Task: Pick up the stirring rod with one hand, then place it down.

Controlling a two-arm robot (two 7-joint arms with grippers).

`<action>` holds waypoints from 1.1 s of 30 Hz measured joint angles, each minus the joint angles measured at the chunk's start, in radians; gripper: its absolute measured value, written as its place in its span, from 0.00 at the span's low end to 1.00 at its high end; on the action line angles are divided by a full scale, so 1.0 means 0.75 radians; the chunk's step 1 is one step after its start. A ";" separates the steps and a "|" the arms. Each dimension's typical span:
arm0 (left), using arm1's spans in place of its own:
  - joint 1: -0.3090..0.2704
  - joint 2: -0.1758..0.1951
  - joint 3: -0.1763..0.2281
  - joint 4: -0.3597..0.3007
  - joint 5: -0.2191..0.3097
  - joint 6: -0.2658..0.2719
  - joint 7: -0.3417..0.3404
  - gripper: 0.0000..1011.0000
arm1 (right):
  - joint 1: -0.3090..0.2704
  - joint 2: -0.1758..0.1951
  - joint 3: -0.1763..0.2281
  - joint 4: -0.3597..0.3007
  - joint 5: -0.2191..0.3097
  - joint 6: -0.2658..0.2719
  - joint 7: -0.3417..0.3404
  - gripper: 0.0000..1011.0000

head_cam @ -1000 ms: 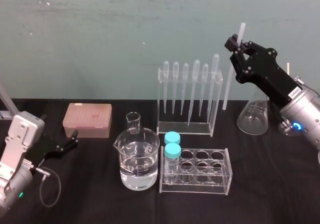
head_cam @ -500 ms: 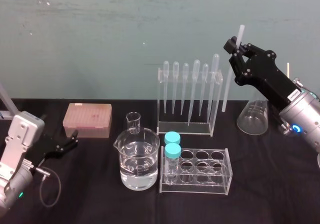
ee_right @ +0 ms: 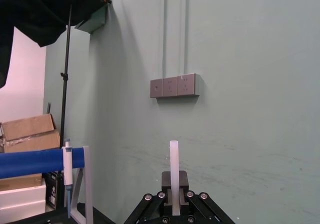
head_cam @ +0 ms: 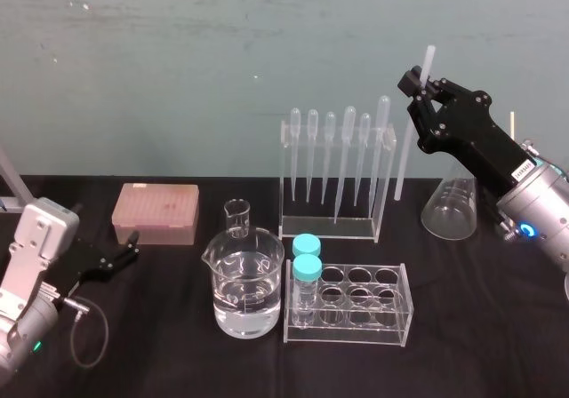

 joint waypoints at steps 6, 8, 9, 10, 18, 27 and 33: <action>0.000 0.000 0.000 0.000 0.000 0.000 0.000 0.99 | 0.000 0.001 0.000 0.000 0.002 0.001 0.002 0.07; 0.000 0.000 0.000 0.000 0.000 0.000 0.000 0.99 | 0.000 0.002 0.000 0.000 0.003 0.002 0.002 0.07; 0.000 0.000 0.000 0.000 0.000 0.000 0.000 0.99 | 0.000 0.002 0.000 0.000 0.003 0.002 0.002 0.07; 0.000 0.000 0.000 0.000 0.000 0.000 0.000 0.99 | -0.001 0.003 0.000 -0.001 0.003 0.002 0.002 0.07; 0.000 0.000 0.000 0.000 0.000 0.000 0.000 0.99 | -0.004 0.005 0.001 -0.005 0.003 0.004 0.002 0.07; 0.000 0.000 0.000 0.000 0.000 0.000 0.000 0.99 | -0.005 0.007 0.001 -0.006 0.004 0.006 0.002 0.07; 0.000 0.000 0.000 0.000 0.000 0.000 0.000 0.99 | -0.005 0.005 -0.001 -0.005 0.004 0.006 0.002 0.07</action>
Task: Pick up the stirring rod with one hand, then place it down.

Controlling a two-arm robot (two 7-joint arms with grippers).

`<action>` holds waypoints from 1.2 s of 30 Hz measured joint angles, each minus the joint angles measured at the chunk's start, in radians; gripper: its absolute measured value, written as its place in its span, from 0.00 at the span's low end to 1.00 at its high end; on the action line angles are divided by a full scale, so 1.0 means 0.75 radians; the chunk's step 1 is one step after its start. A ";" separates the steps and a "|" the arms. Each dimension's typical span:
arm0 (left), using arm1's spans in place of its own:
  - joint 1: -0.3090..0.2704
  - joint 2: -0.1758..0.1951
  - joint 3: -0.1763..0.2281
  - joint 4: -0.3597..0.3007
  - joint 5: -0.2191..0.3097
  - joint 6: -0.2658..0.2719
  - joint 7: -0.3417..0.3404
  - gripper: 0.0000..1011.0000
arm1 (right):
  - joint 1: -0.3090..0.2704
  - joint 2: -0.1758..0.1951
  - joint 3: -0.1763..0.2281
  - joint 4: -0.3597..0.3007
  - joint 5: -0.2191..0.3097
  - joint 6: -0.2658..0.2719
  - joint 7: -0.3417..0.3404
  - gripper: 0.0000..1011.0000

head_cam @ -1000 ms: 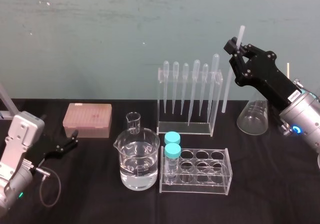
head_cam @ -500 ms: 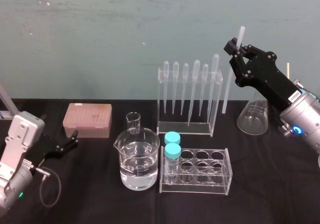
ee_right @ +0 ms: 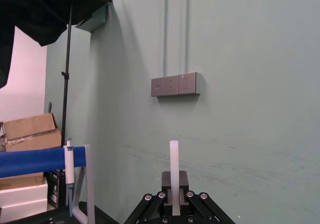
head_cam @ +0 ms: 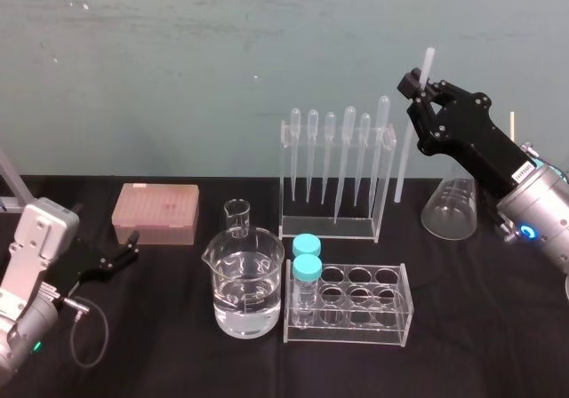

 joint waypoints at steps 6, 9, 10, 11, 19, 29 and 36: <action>0.000 0.000 0.000 0.000 0.000 0.000 0.000 0.99 | -0.001 -0.001 -0.001 0.001 0.000 0.000 0.000 0.07; 0.000 0.000 0.000 0.000 0.000 0.000 0.000 0.99 | -0.002 -0.002 -0.002 0.003 0.001 0.000 0.000 0.07; 0.000 0.000 0.000 0.000 0.000 0.000 0.000 0.99 | -0.002 -0.003 -0.002 0.005 0.001 -0.001 0.000 0.07; 0.000 0.000 0.000 0.000 0.000 0.000 0.000 0.99 | -0.001 -0.003 -0.002 0.006 0.001 -0.001 0.000 0.07; 0.000 0.000 0.000 0.000 0.000 0.000 0.000 0.99 | 0.002 -0.005 -0.004 0.010 0.001 -0.002 0.000 0.07; 0.000 0.000 0.000 0.000 0.000 0.000 0.000 0.99 | 0.004 0.002 -0.016 0.026 0.028 0.007 0.037 0.07; 0.000 0.000 0.000 0.000 0.000 0.000 0.000 0.99 | 0.012 0.006 -0.035 0.070 0.106 -0.001 0.143 0.07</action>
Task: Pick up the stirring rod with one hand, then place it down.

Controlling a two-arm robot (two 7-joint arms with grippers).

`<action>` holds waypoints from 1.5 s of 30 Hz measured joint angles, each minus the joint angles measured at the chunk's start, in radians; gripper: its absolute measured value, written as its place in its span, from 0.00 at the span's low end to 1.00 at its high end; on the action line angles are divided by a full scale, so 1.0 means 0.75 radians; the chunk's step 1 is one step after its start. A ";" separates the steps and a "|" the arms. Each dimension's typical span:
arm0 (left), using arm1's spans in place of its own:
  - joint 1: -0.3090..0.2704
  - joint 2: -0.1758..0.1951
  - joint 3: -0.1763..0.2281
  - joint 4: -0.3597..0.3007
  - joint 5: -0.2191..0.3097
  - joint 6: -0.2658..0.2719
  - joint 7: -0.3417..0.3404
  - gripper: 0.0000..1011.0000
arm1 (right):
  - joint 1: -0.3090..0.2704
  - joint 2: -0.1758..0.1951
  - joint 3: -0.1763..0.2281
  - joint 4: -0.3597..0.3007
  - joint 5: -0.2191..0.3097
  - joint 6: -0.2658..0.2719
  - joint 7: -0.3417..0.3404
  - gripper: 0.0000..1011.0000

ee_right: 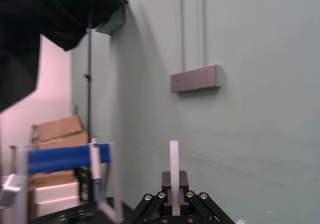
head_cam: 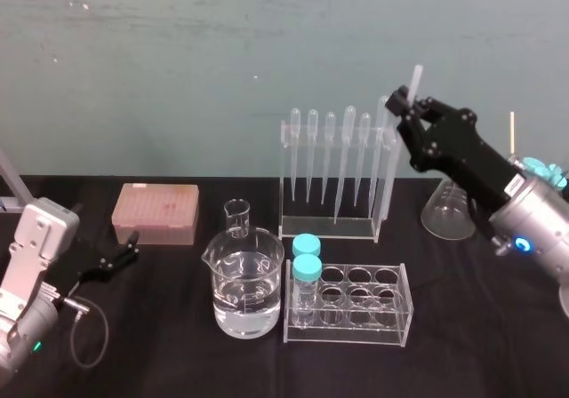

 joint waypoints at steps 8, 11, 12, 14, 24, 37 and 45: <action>0.000 0.000 0.000 0.000 0.000 0.000 0.000 0.99 | 0.003 0.000 -0.060 0.119 0.050 -0.049 0.127 0.07; 0.000 0.000 0.000 0.000 0.000 0.000 0.000 0.99 | 0.003 -0.007 -0.079 0.164 0.047 -0.066 0.139 0.07; 0.000 0.000 0.000 0.000 0.000 0.000 0.000 0.99 | 0.005 -0.010 -0.088 0.184 0.041 -0.076 0.142 0.07; 0.000 0.000 0.000 0.000 0.000 0.000 0.000 0.99 | 0.008 -0.014 -0.096 0.203 0.032 -0.089 0.147 0.07; 0.000 0.000 0.000 0.000 0.000 0.000 0.000 0.99 | 0.046 -0.061 -0.129 0.338 -0.027 -0.174 0.169 0.07; 0.000 0.000 0.000 0.000 0.000 0.000 0.000 0.99 | 0.070 -0.108 -0.147 0.466 -0.084 -0.221 0.180 0.07; 0.000 0.000 0.000 0.000 0.000 0.000 0.000 0.99 | 0.054 -0.114 -0.155 0.489 -0.123 -0.203 0.152 0.07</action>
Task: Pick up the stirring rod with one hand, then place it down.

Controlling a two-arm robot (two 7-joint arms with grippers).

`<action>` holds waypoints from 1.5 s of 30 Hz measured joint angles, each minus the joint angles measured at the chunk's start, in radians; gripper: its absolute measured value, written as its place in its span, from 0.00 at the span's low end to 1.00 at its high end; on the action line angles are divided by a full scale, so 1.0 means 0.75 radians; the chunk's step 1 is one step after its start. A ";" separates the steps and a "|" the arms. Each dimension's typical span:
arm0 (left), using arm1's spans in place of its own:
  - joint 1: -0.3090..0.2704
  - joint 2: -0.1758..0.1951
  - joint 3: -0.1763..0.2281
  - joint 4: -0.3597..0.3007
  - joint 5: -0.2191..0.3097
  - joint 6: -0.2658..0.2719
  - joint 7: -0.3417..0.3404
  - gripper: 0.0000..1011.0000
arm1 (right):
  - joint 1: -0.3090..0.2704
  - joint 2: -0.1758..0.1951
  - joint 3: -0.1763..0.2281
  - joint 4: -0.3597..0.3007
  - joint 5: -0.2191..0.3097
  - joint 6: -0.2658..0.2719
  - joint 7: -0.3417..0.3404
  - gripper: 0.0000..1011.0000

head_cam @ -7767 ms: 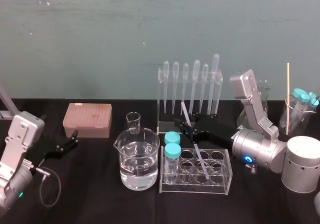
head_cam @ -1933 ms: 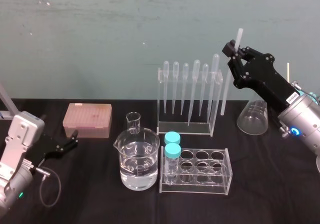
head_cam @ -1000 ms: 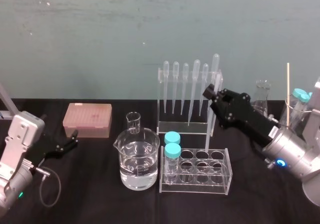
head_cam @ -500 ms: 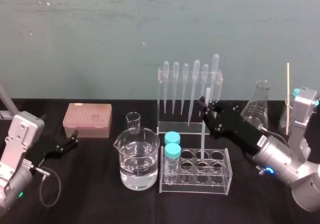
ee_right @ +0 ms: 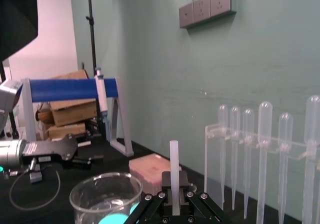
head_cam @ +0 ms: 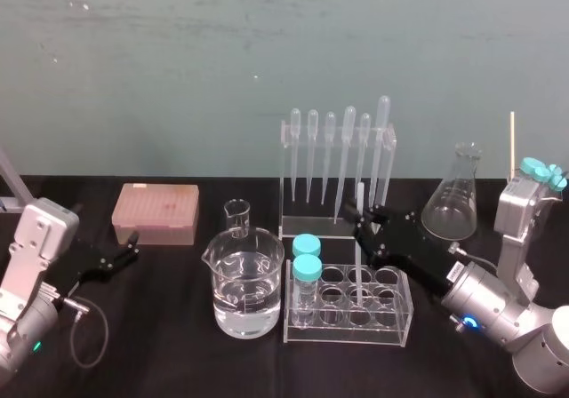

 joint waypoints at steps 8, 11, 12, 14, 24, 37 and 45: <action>0.000 0.000 0.000 0.000 0.000 0.000 0.000 0.99 | -0.006 0.001 -0.005 0.002 -0.025 0.011 -0.018 0.07; 0.000 0.000 0.000 0.000 0.000 0.000 0.000 0.99 | -0.006 0.001 -0.005 0.002 -0.025 0.011 -0.018 0.07; 0.000 0.000 0.000 0.000 0.000 0.000 0.000 0.99 | -0.006 0.001 -0.005 0.002 -0.024 0.011 -0.017 0.07; 0.000 0.000 0.000 0.000 0.000 0.000 0.000 0.99 | -0.006 0.001 -0.004 0.002 -0.023 0.011 -0.017 0.07; 0.000 0.000 0.000 0.000 0.000 0.000 0.000 0.99 | -0.005 0.001 -0.003 0.002 -0.018 0.011 -0.016 0.32; 0.000 0.000 0.000 0.000 0.000 0.000 0.000 0.99 | -0.004 0.001 -0.002 0.000 -0.016 0.010 -0.014 0.74; 0.000 0.000 0.000 0.000 0.000 0.000 0.000 0.99 | -0.065 0.007 0.094 -0.069 -0.137 0.030 -0.339 0.95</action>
